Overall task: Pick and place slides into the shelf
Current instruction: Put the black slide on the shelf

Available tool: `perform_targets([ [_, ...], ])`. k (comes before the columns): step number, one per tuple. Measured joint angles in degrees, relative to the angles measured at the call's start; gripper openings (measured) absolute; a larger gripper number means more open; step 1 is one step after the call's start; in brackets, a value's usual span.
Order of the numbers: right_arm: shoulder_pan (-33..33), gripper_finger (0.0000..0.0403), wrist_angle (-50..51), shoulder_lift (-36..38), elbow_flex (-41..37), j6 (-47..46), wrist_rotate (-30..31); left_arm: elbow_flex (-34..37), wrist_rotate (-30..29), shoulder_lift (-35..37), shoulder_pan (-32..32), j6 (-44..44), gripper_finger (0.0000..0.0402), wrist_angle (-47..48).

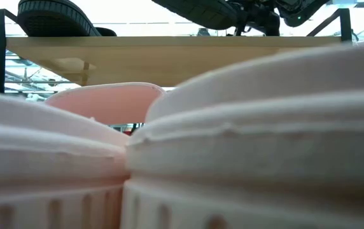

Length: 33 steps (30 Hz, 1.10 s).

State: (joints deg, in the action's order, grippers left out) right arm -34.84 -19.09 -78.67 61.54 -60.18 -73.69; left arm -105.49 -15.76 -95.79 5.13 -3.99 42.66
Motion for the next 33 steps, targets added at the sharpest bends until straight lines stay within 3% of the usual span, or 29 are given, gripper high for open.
perform_targets([
  [6,-3.2,0.0049,-0.6,0.0,0.0,0.4,-1.7,0.0,-6.0,2.5,0.1,6.0,0.0001,2.3],
  [10,-5.9,0.0049,-2.9,0.0,0.0,1.2,-1.6,-0.2,-9.3,4.5,-0.9,13.3,0.0000,1.6],
  [15,-8.8,0.0049,-7.6,0.0,0.0,3.3,-0.8,0.0,-17.7,5.1,-4.2,25.1,0.0000,1.1],
  [26,-8.3,0.0050,-15.9,0.0,0.0,18.5,14.6,-0.1,-37.1,2.4,-12.5,45.5,0.0000,0.5],
  [33,-5.0,0.0050,-16.1,0.2,0.0,22.4,16.5,0.0,-44.5,-0.3,-15.1,51.5,0.0000,5.3],
])
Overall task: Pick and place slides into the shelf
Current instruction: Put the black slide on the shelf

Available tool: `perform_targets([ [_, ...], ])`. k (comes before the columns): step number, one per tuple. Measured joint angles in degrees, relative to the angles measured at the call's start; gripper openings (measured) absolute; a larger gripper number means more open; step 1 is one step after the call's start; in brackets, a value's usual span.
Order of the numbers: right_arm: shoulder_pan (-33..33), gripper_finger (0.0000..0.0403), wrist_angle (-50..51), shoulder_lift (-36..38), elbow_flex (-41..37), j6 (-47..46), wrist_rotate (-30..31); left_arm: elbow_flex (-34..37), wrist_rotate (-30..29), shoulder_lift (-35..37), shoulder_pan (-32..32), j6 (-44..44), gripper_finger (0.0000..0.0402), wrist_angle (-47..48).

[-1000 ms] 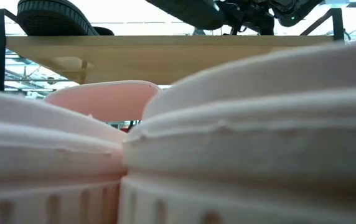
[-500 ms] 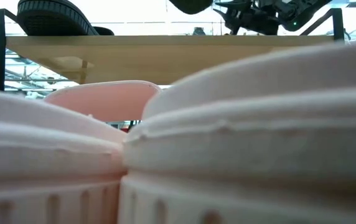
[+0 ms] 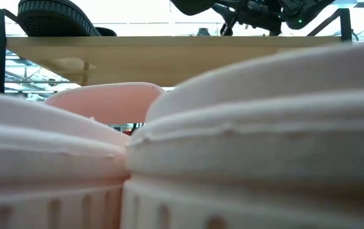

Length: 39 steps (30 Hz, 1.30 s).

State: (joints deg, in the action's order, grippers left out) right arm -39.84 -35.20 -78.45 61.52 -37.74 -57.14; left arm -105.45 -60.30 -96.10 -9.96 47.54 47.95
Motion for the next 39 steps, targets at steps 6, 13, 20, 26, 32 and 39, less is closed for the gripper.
perform_targets([
  [6,0.1,0.0049,0.3,2.9,-0.1,5.3,0.6,0.0,-4.9,-0.6,-1.1,12.2,0.0000,9.2],
  [13,0.3,0.0021,1.9,8.6,-0.1,7.6,4.5,-0.1,-6.0,-2.0,-6.5,20.9,0.0000,8.9],
  [20,2.0,0.0001,7.4,15.8,0.0,7.5,2.4,-0.1,-8.6,-7.2,-11.1,30.4,0.0000,8.9],
  [26,2.3,0.0001,13.4,20.3,0.0,7.6,2.9,0.0,-9.6,-8.6,-12.7,34.7,0.0000,9.0],
  [32,2.6,0.0001,15.5,21.2,0.0,8.5,2.3,0.0,-12.3,-8.3,-11.2,35.2,0.0000,12.2],
  [39,7.9,0.0000,24.7,20.2,0.0,9.9,-1.8,-0.1,-7.5,-8.0,-4.9,38.6,0.0000,19.6],
])
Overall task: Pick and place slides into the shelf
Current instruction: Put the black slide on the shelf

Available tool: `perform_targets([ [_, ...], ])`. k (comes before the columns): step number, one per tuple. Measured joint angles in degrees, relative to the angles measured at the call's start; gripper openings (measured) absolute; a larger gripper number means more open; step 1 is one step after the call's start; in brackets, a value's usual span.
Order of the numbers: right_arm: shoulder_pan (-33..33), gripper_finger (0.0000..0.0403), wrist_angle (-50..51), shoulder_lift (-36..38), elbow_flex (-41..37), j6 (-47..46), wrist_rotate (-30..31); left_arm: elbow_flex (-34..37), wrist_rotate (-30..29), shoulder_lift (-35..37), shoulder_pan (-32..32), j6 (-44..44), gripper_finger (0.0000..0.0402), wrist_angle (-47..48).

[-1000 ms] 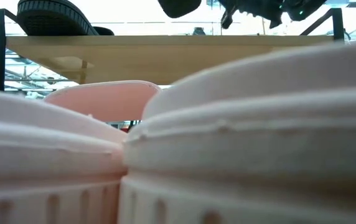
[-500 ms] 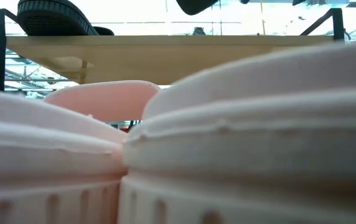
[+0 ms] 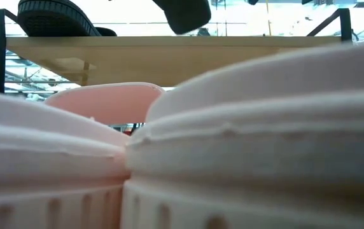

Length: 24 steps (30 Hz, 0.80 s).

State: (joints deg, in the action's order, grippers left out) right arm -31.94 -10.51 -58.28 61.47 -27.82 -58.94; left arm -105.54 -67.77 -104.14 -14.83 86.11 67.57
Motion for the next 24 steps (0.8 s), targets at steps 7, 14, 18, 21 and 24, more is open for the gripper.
perform_targets([
  [7,4.5,0.0000,0.1,-3.2,0.0,0.0,0.3,0.0,2.8,0.1,2.9,5.9,0.0000,8.1],
  [14,6.3,0.0000,-2.7,-7.3,0.0,0.0,0.4,-0.2,8.5,1.0,1.5,22.4,0.0000,21.4],
  [18,6.3,0.0000,-6.4,-9.5,0.0,0.0,0.4,-4.0,8.0,0.0,1.1,21.6,0.0000,22.8],
  [21,6.4,0.0000,-8.1,-10.3,0.0,-0.3,0.4,-5.5,7.9,-2.1,1.0,20.9,0.0000,22.3],
  [24,6.6,0.0000,-8.5,-10.6,0.0,-1.5,0.3,-6.4,8.8,-3.9,0.9,20.9,0.0000,22.3],
])
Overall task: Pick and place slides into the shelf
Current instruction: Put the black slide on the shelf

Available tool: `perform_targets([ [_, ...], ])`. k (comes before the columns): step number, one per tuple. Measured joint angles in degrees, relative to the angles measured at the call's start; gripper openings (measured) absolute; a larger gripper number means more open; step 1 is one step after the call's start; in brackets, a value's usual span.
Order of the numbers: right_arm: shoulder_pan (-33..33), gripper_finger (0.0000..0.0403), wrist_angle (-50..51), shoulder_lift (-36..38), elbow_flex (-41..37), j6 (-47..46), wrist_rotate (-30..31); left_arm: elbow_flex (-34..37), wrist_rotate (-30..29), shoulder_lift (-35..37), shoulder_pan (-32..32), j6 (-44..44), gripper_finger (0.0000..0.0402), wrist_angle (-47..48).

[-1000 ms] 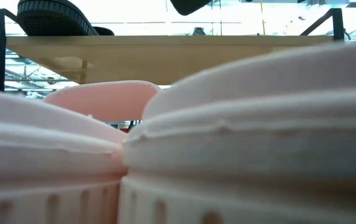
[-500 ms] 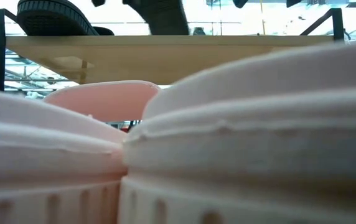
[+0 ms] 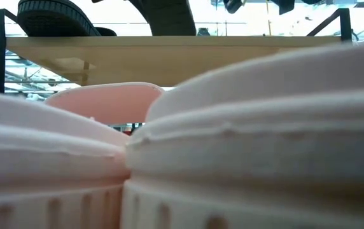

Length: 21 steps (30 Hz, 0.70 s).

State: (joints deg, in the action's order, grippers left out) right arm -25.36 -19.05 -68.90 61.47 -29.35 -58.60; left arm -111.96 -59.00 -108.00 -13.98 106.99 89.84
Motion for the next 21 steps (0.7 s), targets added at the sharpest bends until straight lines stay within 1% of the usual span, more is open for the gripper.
perform_targets([
  [5,0.0,0.0000,0.0,0.0,0.0,-1.4,-0.1,0.1,3.7,-2.0,-0.1,0.9,0.0000,0.0],
  [10,0.0,0.0000,0.0,0.0,0.0,-1.5,-0.1,0.0,3.9,-1.4,-0.8,1.3,0.0000,0.2],
  [17,0.0,0.0000,0.1,0.0,0.0,-1.5,-0.2,0.1,5.2,-3.4,-1.6,2.8,0.0000,0.0],
  [21,1.2,0.0000,0.9,0.0,0.0,-1.5,-0.1,0.1,3.6,-3.0,-1.3,2.3,0.0000,0.3],
])
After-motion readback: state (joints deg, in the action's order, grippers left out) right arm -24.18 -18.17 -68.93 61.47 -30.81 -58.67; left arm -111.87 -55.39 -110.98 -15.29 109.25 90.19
